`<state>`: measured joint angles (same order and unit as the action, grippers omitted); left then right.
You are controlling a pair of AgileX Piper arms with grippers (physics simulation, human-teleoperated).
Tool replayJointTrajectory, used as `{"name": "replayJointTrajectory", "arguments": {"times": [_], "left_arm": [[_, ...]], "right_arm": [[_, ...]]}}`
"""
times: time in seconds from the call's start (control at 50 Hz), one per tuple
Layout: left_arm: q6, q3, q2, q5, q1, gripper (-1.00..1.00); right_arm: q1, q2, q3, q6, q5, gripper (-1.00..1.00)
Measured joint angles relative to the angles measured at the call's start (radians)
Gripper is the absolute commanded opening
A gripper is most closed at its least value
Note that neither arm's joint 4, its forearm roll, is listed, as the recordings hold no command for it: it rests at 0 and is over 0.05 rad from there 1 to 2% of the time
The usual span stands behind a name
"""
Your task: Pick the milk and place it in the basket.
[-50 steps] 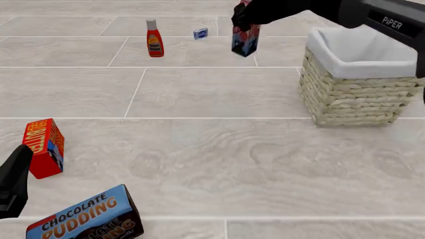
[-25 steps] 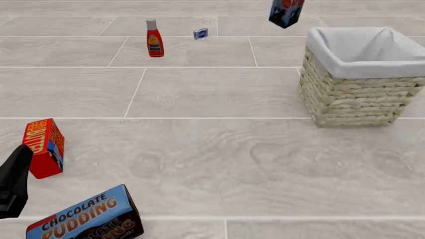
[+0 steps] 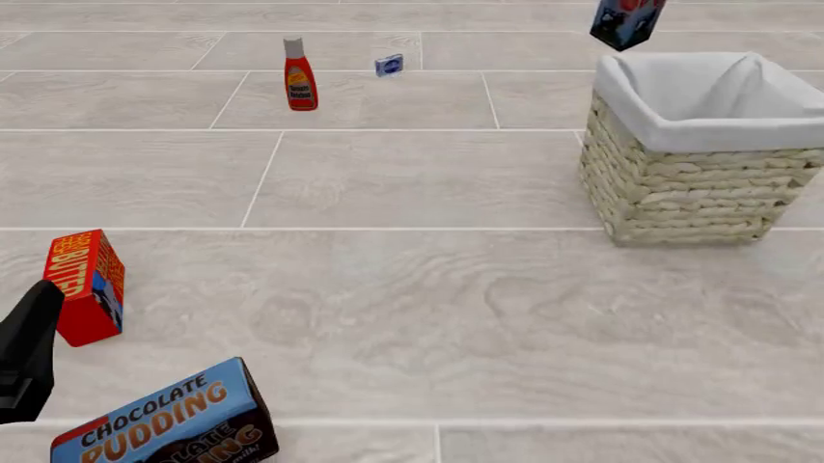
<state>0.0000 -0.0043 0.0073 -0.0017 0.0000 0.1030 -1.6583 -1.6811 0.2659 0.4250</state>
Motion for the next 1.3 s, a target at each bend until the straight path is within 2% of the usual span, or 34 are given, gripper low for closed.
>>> {"name": "replayJointTrajectory", "arguments": {"times": [0.36,0.62,1.3], "left_arm": [[0.000,0.000,0.000,0.000,0.000,1.00],[0.000,0.000,0.000,0.000,0.000,1.00],[0.000,0.000,0.000,0.000,0.000,1.00]], "right_arm": [[-0.128,-0.006,0.054,0.050,-0.047,-1.00],[-0.195,-0.053,0.068,0.048,-0.072,-1.00],[-0.249,-0.252,-0.014,0.032,-0.086,-1.00]]}}
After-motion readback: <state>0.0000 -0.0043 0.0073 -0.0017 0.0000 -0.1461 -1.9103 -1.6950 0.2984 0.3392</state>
